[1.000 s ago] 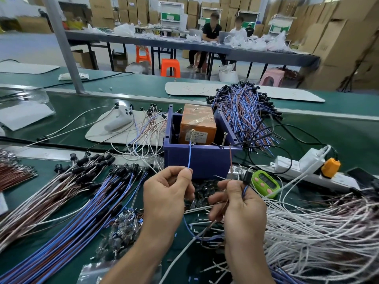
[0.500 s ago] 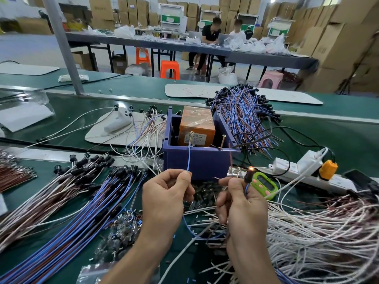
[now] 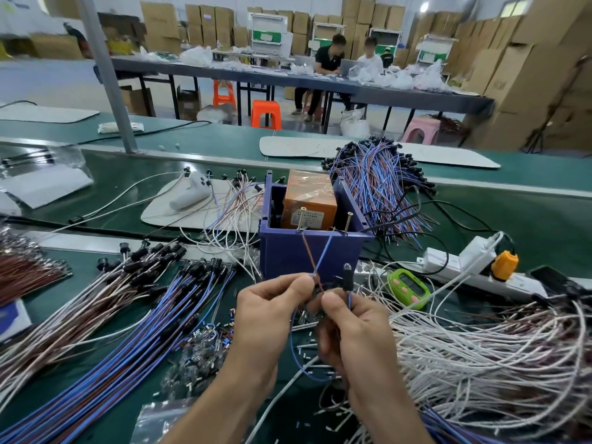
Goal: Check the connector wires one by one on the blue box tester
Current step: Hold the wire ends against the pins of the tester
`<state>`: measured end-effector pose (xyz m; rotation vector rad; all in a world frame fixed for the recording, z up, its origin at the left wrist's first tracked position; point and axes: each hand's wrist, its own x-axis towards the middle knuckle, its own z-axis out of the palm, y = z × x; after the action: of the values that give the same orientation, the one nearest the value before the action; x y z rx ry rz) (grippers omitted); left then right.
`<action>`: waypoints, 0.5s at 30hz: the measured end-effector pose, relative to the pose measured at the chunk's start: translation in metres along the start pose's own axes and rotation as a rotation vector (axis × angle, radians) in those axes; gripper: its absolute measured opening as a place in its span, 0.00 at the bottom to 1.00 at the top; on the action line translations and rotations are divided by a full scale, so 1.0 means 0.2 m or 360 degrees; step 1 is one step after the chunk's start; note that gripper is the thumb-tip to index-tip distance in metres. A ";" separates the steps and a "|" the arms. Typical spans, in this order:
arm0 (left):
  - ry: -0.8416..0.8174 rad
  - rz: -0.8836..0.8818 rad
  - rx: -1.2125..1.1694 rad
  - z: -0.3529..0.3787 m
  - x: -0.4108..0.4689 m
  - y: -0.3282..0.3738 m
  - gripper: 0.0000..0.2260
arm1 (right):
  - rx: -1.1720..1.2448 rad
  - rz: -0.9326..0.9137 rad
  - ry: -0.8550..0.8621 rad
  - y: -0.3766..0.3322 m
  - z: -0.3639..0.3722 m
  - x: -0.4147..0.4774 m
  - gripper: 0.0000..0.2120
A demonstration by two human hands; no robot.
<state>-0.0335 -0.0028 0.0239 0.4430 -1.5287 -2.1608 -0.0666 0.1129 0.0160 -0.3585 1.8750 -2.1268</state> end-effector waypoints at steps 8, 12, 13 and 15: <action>-0.0109 -0.0138 -0.0008 -0.07 -0.01 0.06 0.16 | -0.0126 0.0099 -0.0052 -0.07 0.03 -0.05 0.19; 0.0054 -0.0200 -0.0161 -0.09 -0.01 0.12 0.09 | 0.0039 0.0039 0.0163 -0.16 -0.07 -0.10 0.21; 0.0081 -0.0221 -0.0163 -0.10 -0.02 0.13 0.08 | 0.0086 0.0026 0.0222 -0.19 -0.12 -0.13 0.21; 0.0107 -0.0232 -0.0141 -0.11 -0.03 0.15 0.09 | 0.0058 -0.0035 0.0333 -0.25 -0.24 -0.17 0.24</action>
<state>-0.0117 -0.0259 0.0440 0.6077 -1.3973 -2.2894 -0.0554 0.1753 0.0600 -0.1538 1.9469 -2.2873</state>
